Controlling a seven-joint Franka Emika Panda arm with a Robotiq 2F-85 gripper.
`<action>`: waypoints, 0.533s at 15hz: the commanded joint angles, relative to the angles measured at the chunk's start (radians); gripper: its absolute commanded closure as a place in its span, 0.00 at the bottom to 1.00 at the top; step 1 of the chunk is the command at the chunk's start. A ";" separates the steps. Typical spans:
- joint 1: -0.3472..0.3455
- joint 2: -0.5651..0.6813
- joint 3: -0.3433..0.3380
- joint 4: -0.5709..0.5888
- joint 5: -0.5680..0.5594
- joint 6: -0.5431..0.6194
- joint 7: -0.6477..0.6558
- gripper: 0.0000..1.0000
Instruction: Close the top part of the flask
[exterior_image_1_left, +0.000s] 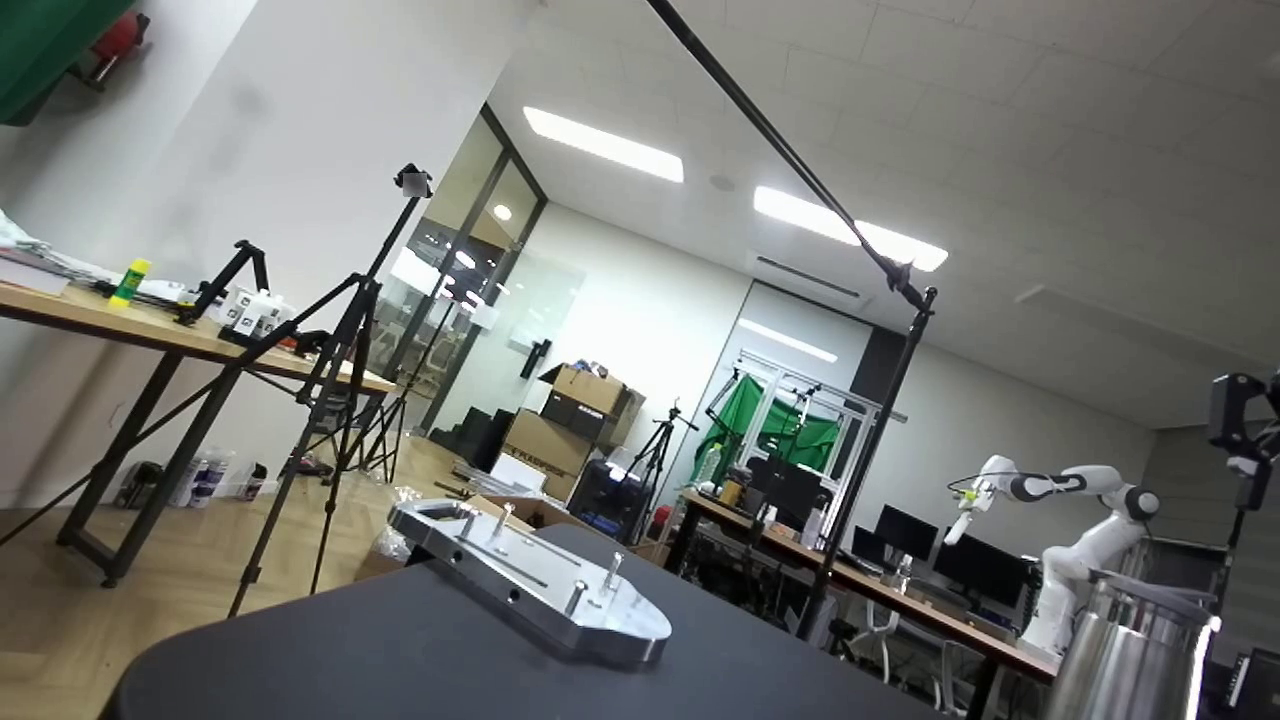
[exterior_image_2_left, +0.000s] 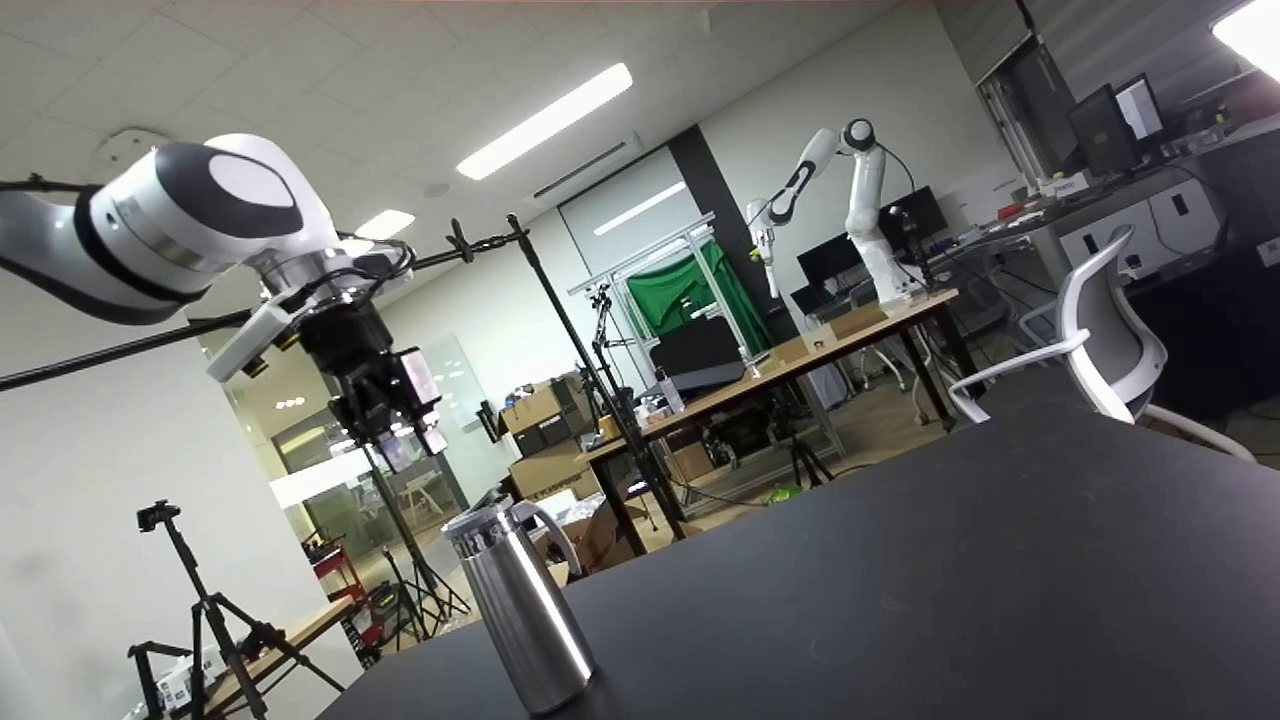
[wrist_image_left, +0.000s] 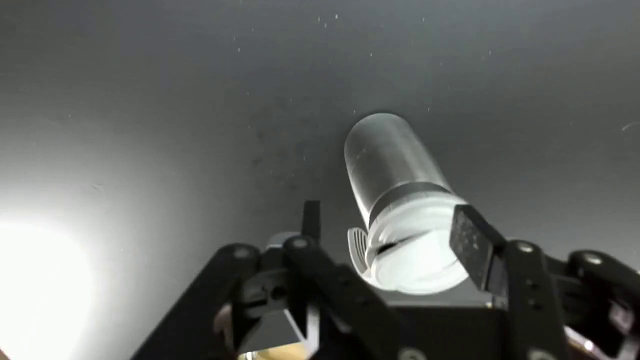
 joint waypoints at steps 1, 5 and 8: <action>0.004 0.116 -0.020 0.157 -0.053 -0.004 0.073 0.63; 0.026 0.204 -0.034 0.247 -0.098 -0.009 0.112 0.89; 0.044 0.256 -0.043 0.287 -0.105 -0.011 0.129 1.00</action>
